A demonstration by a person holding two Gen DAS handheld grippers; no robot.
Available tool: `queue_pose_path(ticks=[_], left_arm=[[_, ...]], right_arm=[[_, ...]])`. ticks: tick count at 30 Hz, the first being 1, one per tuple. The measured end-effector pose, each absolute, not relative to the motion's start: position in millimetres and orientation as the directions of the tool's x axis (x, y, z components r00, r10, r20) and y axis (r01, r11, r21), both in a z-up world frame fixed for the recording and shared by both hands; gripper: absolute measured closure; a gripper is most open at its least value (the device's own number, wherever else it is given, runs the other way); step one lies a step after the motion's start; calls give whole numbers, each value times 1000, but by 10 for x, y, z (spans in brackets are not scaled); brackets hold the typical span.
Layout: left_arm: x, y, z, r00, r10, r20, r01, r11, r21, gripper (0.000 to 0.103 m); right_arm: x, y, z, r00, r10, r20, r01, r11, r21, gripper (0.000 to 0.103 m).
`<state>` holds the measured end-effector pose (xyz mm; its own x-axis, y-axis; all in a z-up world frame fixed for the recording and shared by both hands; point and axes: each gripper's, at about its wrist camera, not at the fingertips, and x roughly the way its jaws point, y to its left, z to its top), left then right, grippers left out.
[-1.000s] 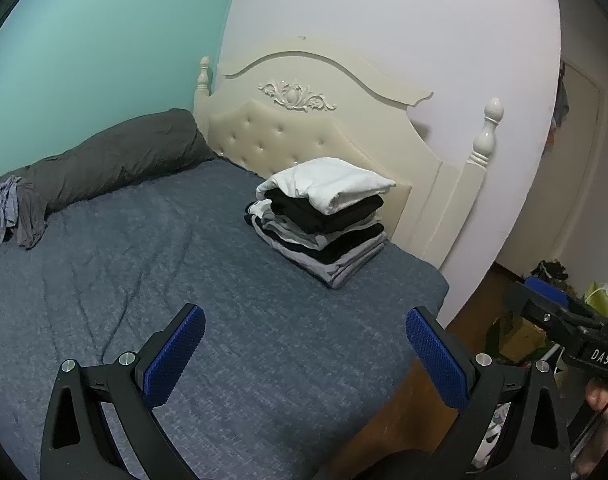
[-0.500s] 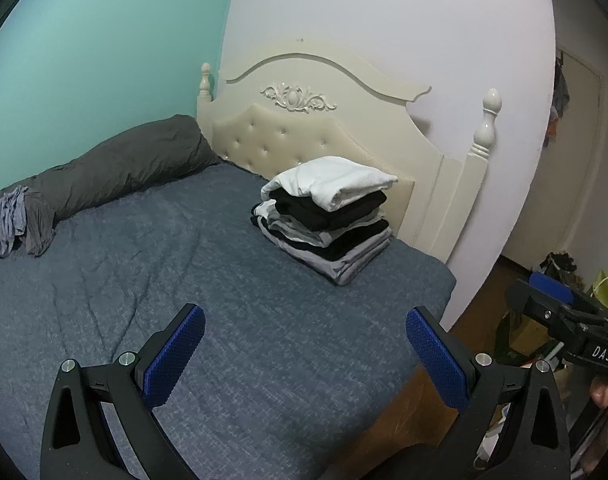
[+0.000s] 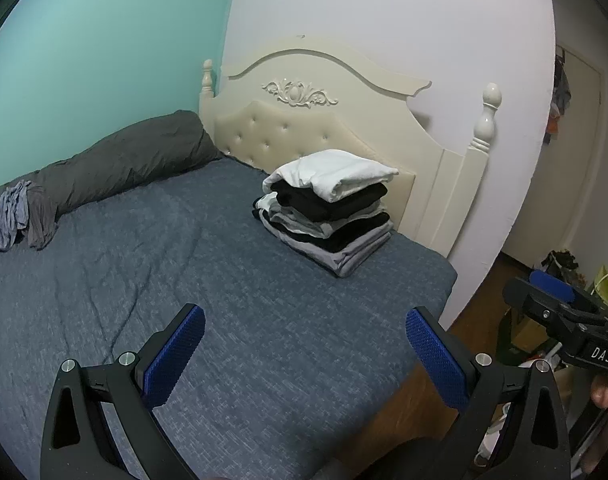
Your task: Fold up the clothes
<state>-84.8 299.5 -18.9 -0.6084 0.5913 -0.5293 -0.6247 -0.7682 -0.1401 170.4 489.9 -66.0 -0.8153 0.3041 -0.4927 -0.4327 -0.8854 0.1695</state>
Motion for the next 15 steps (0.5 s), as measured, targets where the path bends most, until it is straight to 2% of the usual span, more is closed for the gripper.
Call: queue_pose_path(ticks=[15], left_arm=[[-850,2950,-256,-611,585,-534,-617,-774,-142,0]], right_arm=[[1680,4893,-758,-810,303,-502,-433,-886,165,2]])
